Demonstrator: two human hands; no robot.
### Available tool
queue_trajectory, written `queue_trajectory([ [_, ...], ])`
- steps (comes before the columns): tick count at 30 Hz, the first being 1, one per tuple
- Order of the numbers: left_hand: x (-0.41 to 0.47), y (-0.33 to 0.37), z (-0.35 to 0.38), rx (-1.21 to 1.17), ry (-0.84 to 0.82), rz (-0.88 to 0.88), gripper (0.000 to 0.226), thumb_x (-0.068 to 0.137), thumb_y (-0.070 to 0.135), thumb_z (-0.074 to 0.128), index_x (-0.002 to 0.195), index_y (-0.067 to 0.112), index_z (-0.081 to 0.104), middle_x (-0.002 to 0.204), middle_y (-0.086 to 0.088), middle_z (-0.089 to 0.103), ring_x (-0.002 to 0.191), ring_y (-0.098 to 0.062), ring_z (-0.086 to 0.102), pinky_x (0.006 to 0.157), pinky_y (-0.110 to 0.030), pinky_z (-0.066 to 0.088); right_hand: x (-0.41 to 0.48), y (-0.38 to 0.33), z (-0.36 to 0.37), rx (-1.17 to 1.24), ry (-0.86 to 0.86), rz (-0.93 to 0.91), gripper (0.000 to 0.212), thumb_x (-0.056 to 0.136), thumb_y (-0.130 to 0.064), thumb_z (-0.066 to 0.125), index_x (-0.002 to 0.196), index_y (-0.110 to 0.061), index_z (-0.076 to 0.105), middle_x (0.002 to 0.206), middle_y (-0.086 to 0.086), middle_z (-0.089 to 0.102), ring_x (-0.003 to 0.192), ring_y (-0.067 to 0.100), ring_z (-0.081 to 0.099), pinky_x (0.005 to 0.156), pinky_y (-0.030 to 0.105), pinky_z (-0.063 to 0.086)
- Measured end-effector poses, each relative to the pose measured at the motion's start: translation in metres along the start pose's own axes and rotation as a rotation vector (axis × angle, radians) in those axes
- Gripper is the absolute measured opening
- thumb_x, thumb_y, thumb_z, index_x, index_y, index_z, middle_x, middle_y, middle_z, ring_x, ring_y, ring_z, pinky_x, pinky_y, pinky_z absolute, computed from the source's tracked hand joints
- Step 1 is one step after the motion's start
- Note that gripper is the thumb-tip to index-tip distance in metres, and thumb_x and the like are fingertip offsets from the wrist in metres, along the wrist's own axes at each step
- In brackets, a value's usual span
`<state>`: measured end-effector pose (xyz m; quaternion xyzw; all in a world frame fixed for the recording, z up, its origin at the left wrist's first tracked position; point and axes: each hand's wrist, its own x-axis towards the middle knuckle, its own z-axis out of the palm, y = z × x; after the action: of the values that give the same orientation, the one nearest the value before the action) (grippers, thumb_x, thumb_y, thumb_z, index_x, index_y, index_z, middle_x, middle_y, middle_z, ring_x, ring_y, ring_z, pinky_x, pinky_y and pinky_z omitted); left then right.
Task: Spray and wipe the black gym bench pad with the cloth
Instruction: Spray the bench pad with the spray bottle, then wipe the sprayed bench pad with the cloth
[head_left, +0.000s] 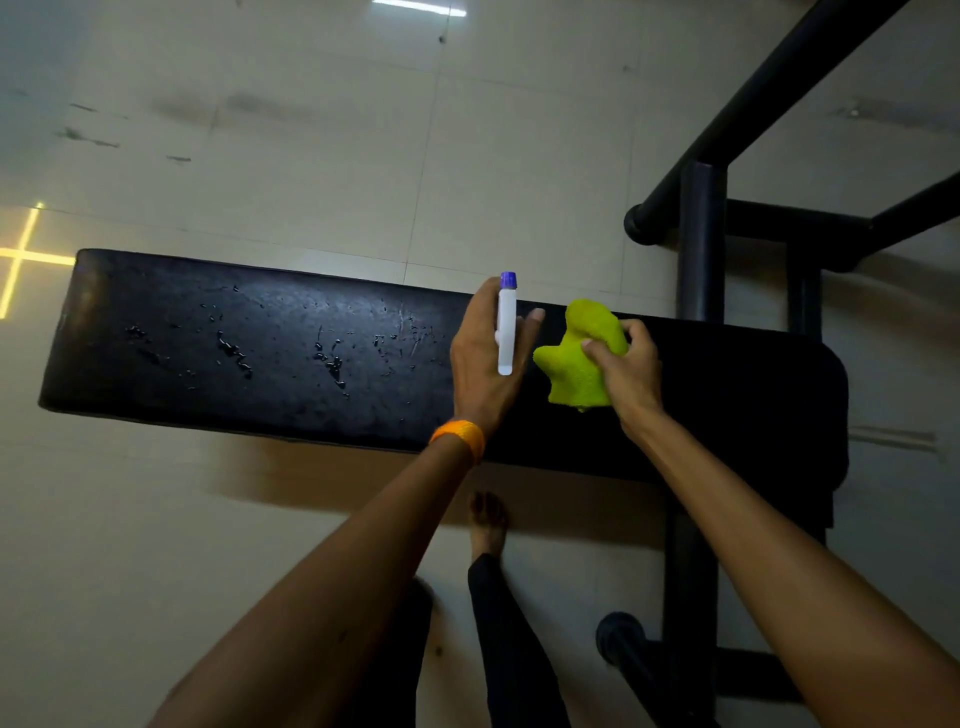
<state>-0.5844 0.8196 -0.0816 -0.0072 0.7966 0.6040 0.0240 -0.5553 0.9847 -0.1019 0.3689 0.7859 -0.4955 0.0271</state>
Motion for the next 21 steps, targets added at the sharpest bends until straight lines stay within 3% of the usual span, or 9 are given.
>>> queue_trajectory([
  [2,-0.001,-0.005,-0.003,0.022,-0.034,-0.026,0.048,0.094,0.032,0.072,0.136,0.019,0.053,0.12,0.008,0.063,0.104,-0.018,0.07,0.091,-0.036,0.059,-0.005,0.002,0.002,0.004,-0.027,0.015,0.027,0.083,-0.021,0.077,0.101,-0.021,0.057,0.098,0.005,0.068,0.09,0.027,0.066,0.078,0.041,0.054],
  [5,-0.004,-0.01,-0.017,0.078,-0.102,-0.084,0.068,0.089,0.021,0.074,0.149,0.019,0.042,0.125,0.002,0.067,0.114,-0.017,0.066,0.095,-0.023,0.054,-0.016,0.003,0.007,-0.016,-0.046,0.021,0.03,0.08,-0.017,0.079,0.101,-0.02,0.057,0.095,0.002,0.066,0.087,0.024,0.063,0.076,0.039,0.052],
  [8,-0.014,-0.009,-0.034,0.04,-0.162,-0.189,0.089,0.082,0.023,0.077,0.157,0.018,0.03,0.128,0.032,0.056,0.128,-0.007,0.054,0.099,-0.012,0.044,-0.028,0.006,0.014,-0.064,-0.039,0.052,0.031,0.08,-0.015,0.077,0.105,-0.015,0.059,0.097,0.004,0.065,0.09,0.026,0.062,0.074,0.033,0.047],
  [10,-0.029,-0.015,-0.05,0.061,-0.174,-0.201,0.095,0.078,0.038,0.075,0.158,0.018,0.028,0.146,0.016,0.05,0.136,-0.009,0.048,0.107,-0.021,0.043,-0.036,0.006,0.019,-0.098,-0.043,0.085,0.031,0.08,-0.016,0.076,0.106,-0.014,0.059,0.099,0.006,0.065,0.093,0.028,0.061,0.075,0.033,0.046],
  [12,-0.047,-0.024,-0.067,0.137,-0.168,-0.168,0.081,0.078,0.036,0.074,0.149,0.016,0.039,0.143,-0.001,0.053,0.129,-0.014,0.052,0.104,-0.027,0.047,-0.045,0.006,0.025,-0.134,-0.08,0.145,0.03,0.08,-0.018,0.076,0.104,-0.015,0.058,0.102,0.009,0.066,0.097,0.03,0.062,0.078,0.036,0.049],
  [16,-0.078,-0.044,-0.095,0.268,-0.217,-0.157,0.034,0.075,0.026,0.069,0.103,0.014,0.056,0.099,-0.002,0.059,0.086,-0.015,0.056,0.076,-0.038,0.052,-0.066,0.001,0.049,-0.181,-0.3,0.326,0.031,0.079,-0.02,0.078,0.103,-0.012,0.06,0.104,0.013,0.067,0.098,0.03,0.064,0.084,0.044,0.054],
  [19,-0.09,-0.058,-0.115,0.292,-0.444,-0.17,0.028,0.073,0.028,0.074,0.091,0.015,0.058,0.091,0.001,0.063,0.08,-0.016,0.06,0.072,-0.043,0.053,-0.088,-0.012,0.077,-0.104,-0.419,0.362,0.013,0.083,-0.01,0.073,0.084,-0.013,0.061,0.088,0.013,0.067,0.08,0.024,0.064,0.07,0.035,0.053],
  [21,-0.095,-0.064,-0.132,0.311,-0.519,-0.163,0.036,0.072,0.032,0.083,0.092,0.016,0.057,0.094,0.001,0.062,0.084,-0.017,0.06,0.072,-0.039,0.052,-0.105,-0.025,0.1,-0.008,-0.474,0.387,0.016,0.087,-0.004,0.069,0.08,-0.012,0.058,0.077,0.007,0.061,0.068,0.017,0.059,0.059,0.028,0.048],
])
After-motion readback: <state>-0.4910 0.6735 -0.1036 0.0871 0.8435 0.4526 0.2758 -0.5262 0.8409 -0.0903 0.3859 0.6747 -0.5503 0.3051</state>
